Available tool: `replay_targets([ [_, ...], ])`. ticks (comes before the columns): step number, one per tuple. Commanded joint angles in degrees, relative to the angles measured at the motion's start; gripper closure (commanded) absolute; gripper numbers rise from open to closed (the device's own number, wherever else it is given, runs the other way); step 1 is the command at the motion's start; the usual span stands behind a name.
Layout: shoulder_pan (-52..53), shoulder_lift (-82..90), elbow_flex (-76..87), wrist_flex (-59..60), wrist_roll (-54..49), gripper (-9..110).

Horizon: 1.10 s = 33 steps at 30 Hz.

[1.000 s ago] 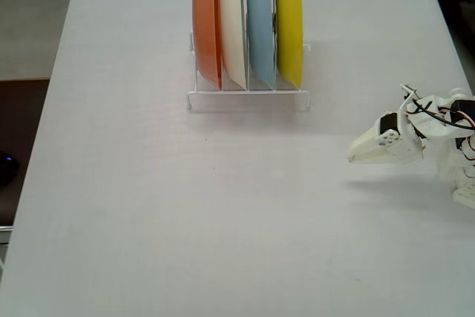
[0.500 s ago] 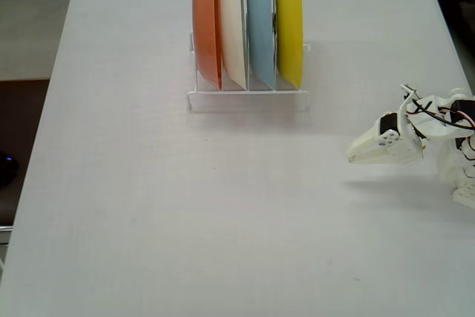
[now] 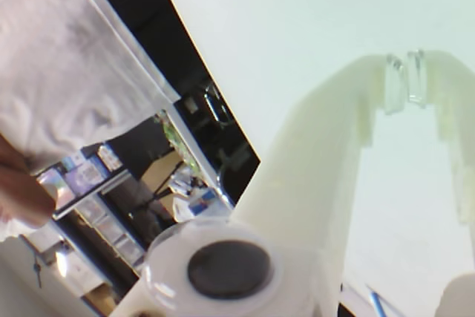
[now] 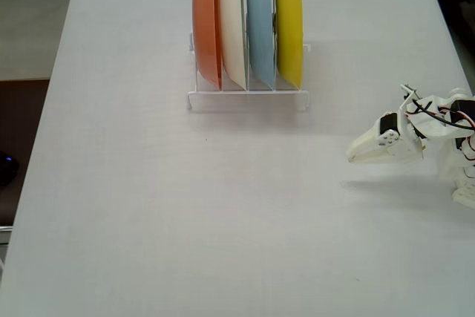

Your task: Please take one of the plates.

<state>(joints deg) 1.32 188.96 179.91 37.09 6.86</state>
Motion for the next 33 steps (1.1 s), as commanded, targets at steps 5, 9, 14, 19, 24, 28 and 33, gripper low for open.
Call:
replay_targets([
  [5, -0.2, 0.6, -0.2, 0.2, -0.2, 102],
  [9, -0.2, 0.6, -0.2, 0.2, -0.2, 102],
  [14, -0.2, 0.6, -0.2, 0.2, -0.2, 102],
  [19, -0.2, 0.6, -0.2, 0.2, -0.2, 102],
  [24, -0.2, 0.6, -0.2, 0.2, -0.2, 102],
  [28, 0.0, 0.6, -0.2, 0.2, 0.2, 100],
  [33, -0.1, 0.6, -0.2, 0.2, -0.3, 102],
])
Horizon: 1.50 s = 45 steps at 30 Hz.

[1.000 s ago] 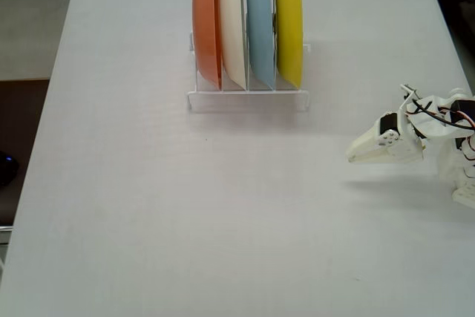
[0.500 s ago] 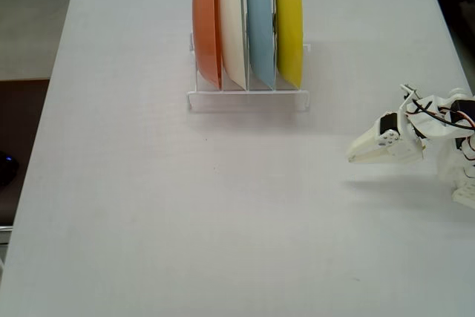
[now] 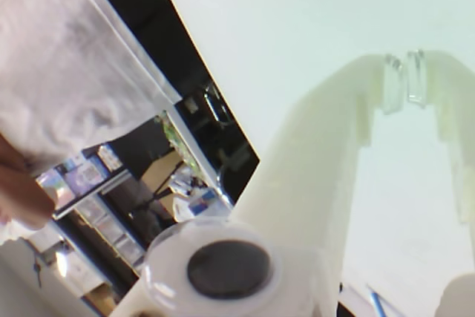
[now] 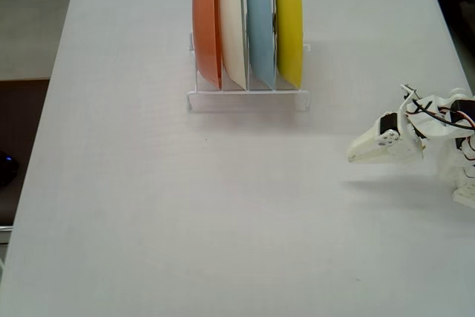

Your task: Please take one of the plates.

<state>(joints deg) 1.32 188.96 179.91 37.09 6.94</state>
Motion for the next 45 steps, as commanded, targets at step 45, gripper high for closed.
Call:
replay_targets([
  [45, 25.4, -55.1, -85.9, 10.5, -39.3, 83],
])
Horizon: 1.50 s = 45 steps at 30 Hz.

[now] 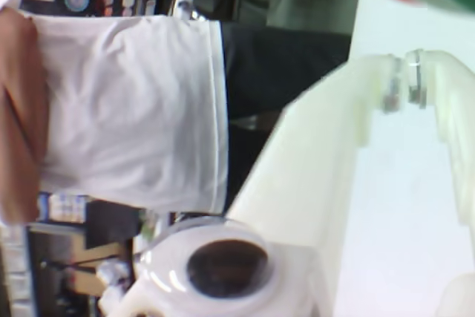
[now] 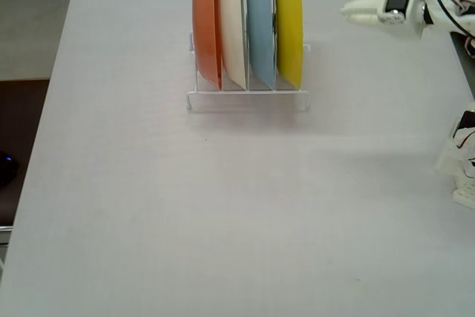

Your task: Please take one of the plates.

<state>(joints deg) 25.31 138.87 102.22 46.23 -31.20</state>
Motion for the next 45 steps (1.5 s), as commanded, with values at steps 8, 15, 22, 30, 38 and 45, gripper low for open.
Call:
replay_targets([
  [8, 2.9, -18.8, -20.0, 5.1, -3.9, 74],
  [15, 4.6, -24.1, -24.3, 9.4, -4.6, 73],
  [22, 5.9, -26.9, -25.9, 10.4, -6.4, 72],
  [30, 6.3, -32.2, -32.2, 10.4, -9.1, 71],
  [38, 6.9, -37.1, -37.2, 10.3, -11.2, 71],
  [45, 7.0, -40.4, -39.4, 9.7, -12.1, 73],
])
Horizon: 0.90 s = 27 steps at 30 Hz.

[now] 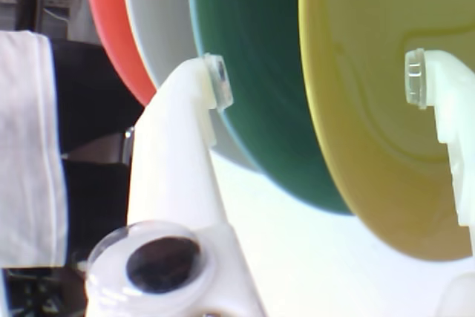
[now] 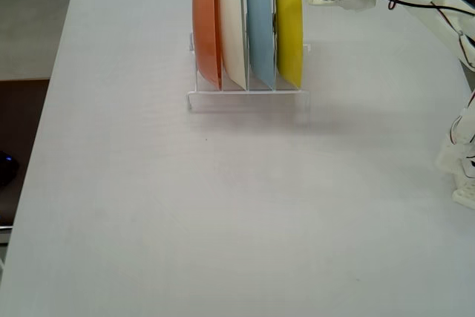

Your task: Please take one of the plates.

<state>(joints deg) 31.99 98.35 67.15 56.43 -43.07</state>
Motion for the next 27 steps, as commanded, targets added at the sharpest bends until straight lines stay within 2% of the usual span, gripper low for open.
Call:
replay_targets([
  [1, 0.3, -0.4, -4.8, -0.5, -0.4, 73],
  [9, -0.2, -3.6, -8.5, -0.5, -1.3, 81],
  [14, -0.7, -3.6, -8.7, -0.5, -1.4, 101],
  [27, 0.4, -4.0, -17.5, 6.1, -1.7, 102],
])
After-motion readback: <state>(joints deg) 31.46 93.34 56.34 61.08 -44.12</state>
